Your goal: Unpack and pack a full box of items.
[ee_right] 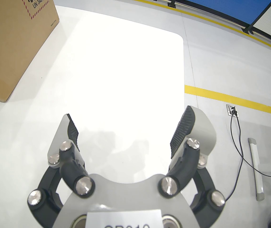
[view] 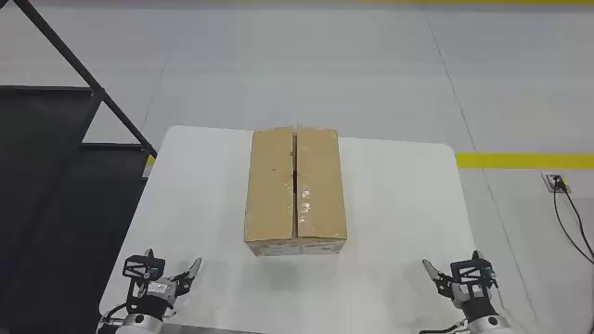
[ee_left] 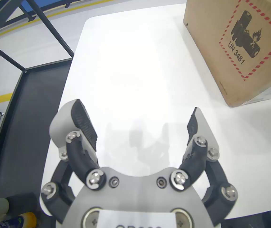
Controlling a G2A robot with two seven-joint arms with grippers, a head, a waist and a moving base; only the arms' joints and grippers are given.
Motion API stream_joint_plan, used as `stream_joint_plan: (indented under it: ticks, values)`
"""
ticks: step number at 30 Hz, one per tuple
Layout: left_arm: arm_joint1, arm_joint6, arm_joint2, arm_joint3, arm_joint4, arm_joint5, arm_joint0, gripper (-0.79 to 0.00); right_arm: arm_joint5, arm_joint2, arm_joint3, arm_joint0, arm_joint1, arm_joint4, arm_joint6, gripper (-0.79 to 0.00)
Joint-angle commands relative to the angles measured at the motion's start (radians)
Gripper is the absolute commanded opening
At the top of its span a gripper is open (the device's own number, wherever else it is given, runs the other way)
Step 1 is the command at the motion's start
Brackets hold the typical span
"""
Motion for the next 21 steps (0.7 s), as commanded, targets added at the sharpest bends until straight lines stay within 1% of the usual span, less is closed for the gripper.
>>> stream_joint_plan:
  ticks: [1, 13, 15, 18, 21]
  values:
    - [0.000, 0.000, 0.000, 0.000, 0.000, 0.000, 0.000, -0.001, 0.000, 0.000, 0.000, 0.000, 0.000, 0.000, 0.000, 0.000]
    - [0.000, 0.001, 0.000, 0.000, 0.000, -0.003, -0.001, 0.000, -0.001, -0.002, -0.002, 0.001, 0.000, -0.011, -0.005, 0.000]
    - [0.001, 0.009, -0.009, 0.013, -0.025, -0.037, -0.017, 0.000, -0.013, -0.021, -0.002, 0.001, 0.001, -0.069, -0.025, 0.000]
    - [0.000, 0.019, -0.021, 0.037, -0.064, -0.057, -0.055, 0.000, -0.009, -0.039, -0.011, 0.010, -0.003, -0.069, -0.027, 0.000]
    - [-0.001, 0.039, -0.014, 0.067, -0.083, -0.100, -0.109, 0.000, -0.003, -0.058, -0.032, 0.032, -0.007, -0.061, -0.015, 0.000]
